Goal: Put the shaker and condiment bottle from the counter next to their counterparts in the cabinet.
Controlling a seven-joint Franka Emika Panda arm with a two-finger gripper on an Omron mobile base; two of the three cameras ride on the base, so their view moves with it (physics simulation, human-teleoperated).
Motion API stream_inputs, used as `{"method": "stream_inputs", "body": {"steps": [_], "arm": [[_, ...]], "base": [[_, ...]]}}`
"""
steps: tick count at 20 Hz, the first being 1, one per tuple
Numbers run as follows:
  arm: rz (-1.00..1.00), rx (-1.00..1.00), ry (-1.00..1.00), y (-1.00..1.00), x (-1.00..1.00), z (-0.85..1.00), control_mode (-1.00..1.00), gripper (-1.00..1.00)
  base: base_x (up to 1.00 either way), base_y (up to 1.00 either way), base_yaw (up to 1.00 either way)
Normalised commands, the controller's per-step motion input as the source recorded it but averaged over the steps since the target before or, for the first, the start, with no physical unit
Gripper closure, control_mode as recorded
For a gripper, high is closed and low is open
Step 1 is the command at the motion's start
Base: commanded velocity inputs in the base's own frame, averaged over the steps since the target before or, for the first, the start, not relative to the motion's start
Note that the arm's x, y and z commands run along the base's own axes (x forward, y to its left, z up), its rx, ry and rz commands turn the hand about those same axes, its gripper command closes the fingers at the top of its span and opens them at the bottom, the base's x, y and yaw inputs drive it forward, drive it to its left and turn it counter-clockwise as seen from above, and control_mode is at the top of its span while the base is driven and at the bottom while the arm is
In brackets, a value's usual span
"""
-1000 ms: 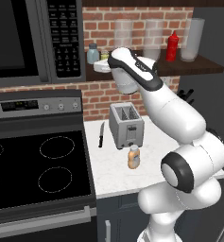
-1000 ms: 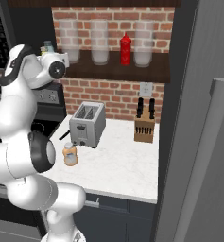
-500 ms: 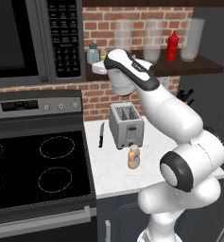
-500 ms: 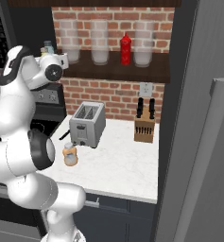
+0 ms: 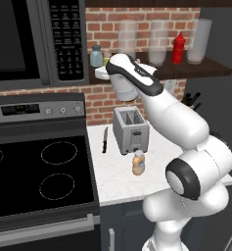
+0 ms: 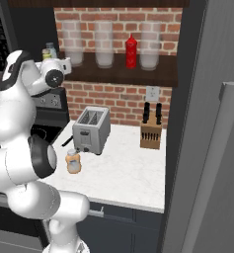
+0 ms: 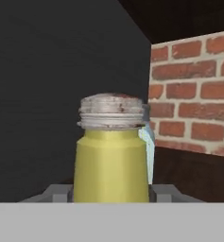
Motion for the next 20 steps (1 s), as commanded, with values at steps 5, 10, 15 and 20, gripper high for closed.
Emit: {"method": "stream_inputs", "body": {"steps": [5, 10, 15, 20], "arm": [[-0.01, 0.05, 0.05, -0.26, -0.13, -0.14, -1.00, -1.00], [-0.05, 0.18, 0.01, -0.70, -0.78, -0.01, -1.00, -1.00], [-0.09, 0.19, 0.06, -0.66, -0.81, 0.00, -1.00, -1.00], [-0.11, 0.07, 0.18, -0.34, -0.81, 0.00, -1.00, -1.00]], "base": [[0.00, 0.00, 0.00], [0.00, 0.00, 0.00], [0.00, 0.00, 0.00], [0.00, 0.00, 0.00]]}}
